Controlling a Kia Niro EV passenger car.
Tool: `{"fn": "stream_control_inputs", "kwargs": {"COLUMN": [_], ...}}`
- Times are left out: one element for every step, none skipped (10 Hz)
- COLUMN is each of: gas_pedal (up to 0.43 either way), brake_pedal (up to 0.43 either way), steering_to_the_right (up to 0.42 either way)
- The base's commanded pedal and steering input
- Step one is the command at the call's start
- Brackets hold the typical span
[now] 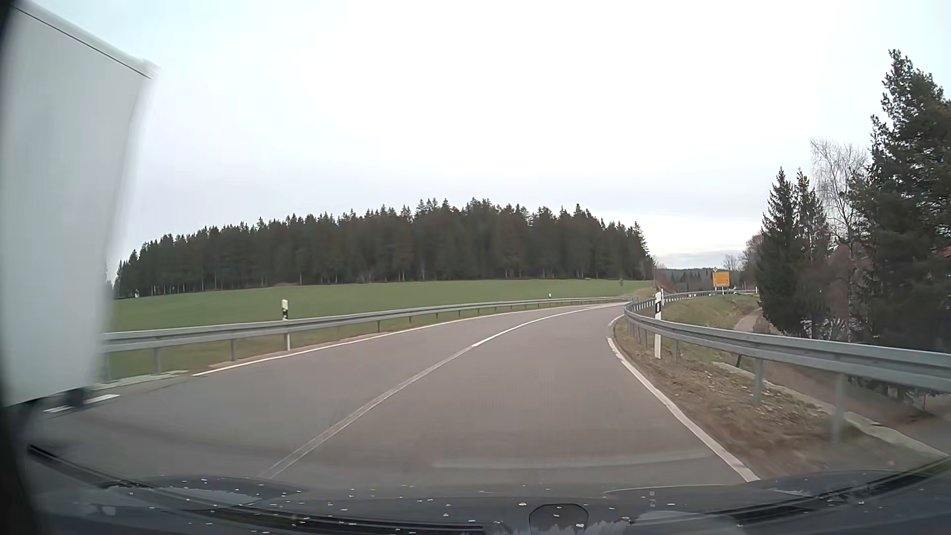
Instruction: Follow the waypoints while adhering to traffic rules and regulations
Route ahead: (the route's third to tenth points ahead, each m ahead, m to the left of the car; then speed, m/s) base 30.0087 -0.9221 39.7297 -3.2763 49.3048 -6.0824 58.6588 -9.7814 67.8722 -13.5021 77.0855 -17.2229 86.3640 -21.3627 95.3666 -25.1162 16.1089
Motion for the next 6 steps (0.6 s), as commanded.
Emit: {"fn": "stream_control_inputs", "kwargs": {"gas_pedal": [0.130, 0.118, 0.110, 0.118, 0.118, 0.118], "brake_pedal": [0.000, 0.000, 0.000, 0.000, 0.000, 0.000], "steering_to_the_right": [0.032, 0.034, 0.034, 0.034, 0.034, 0.033]}}
